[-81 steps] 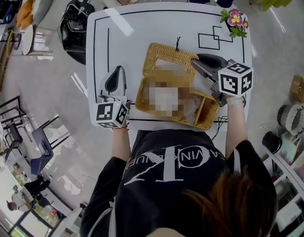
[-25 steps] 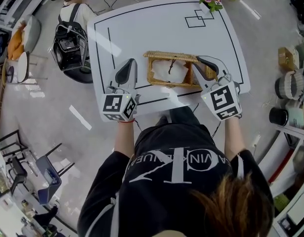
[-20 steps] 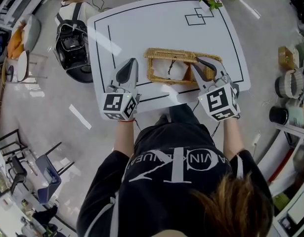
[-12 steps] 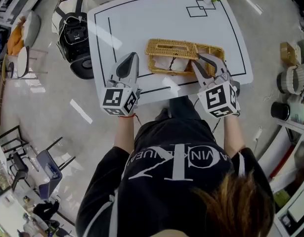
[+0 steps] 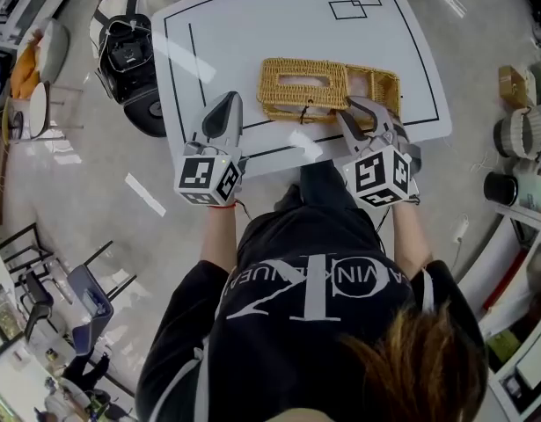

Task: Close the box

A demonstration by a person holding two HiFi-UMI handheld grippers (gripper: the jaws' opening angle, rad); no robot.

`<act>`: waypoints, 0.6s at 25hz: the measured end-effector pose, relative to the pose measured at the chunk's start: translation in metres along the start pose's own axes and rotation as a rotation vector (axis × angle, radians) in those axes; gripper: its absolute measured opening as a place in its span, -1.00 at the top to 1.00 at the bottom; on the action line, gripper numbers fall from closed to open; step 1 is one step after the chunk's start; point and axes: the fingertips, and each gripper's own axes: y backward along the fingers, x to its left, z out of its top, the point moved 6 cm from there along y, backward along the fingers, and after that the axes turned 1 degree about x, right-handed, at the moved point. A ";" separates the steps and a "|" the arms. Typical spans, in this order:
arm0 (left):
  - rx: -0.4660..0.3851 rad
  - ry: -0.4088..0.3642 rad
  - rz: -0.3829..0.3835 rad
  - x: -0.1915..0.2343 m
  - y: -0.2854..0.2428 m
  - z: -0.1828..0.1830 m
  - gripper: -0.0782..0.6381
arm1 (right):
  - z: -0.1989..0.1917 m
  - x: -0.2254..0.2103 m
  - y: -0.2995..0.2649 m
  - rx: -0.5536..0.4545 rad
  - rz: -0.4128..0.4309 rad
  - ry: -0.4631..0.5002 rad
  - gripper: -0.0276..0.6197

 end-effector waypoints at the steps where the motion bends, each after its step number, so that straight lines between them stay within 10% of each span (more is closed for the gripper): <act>1: 0.001 -0.001 0.000 0.000 0.001 0.000 0.75 | -0.002 0.002 -0.001 0.010 0.002 0.006 0.61; 15: 0.012 -0.003 -0.002 -0.004 0.006 -0.003 0.75 | -0.014 0.021 -0.011 0.083 0.018 0.065 0.57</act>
